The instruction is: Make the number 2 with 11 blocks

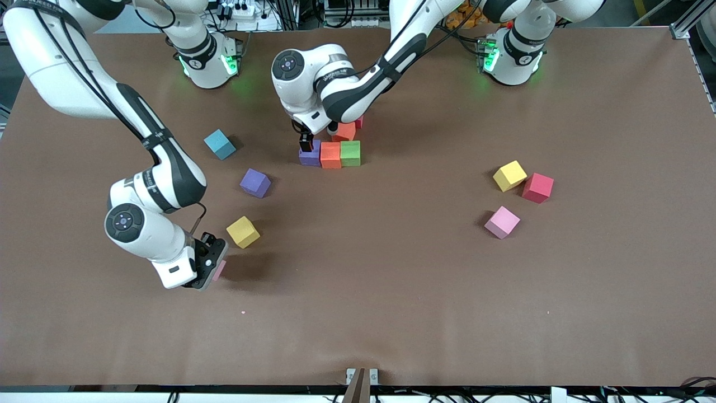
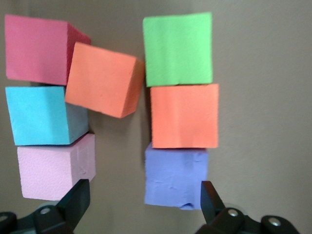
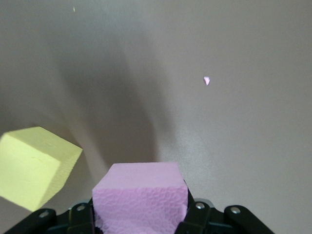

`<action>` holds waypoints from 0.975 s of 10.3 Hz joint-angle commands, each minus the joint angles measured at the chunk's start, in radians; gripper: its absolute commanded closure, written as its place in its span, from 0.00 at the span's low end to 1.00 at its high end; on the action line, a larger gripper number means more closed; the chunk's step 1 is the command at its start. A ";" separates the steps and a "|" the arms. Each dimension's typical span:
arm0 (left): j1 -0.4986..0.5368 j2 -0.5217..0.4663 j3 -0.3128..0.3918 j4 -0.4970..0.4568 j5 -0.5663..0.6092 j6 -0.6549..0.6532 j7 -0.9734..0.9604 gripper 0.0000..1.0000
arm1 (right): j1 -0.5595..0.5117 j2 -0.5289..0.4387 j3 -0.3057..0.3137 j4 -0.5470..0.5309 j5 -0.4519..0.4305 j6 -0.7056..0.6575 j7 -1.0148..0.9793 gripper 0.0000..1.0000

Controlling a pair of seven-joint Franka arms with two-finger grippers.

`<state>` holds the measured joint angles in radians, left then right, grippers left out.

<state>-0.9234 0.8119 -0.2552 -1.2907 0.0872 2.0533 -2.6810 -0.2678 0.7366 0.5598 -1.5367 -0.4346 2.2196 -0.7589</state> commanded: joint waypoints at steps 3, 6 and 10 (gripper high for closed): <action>0.141 -0.127 0.004 -0.042 -0.004 -0.136 0.134 0.00 | 0.004 0.001 0.052 0.084 -0.006 -0.119 0.038 0.65; 0.263 -0.166 0.005 -0.071 -0.004 -0.174 0.245 0.00 | -0.005 0.001 0.109 0.079 -0.004 -0.172 0.191 0.65; 0.428 -0.218 0.005 -0.159 -0.003 -0.171 0.406 0.00 | 0.002 0.001 0.187 0.067 -0.004 -0.219 0.427 0.66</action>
<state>-0.5406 0.6557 -0.2435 -1.3609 0.0875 1.8833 -2.3312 -0.2570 0.7406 0.7032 -1.4627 -0.4340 2.0303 -0.4263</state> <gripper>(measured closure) 0.000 0.423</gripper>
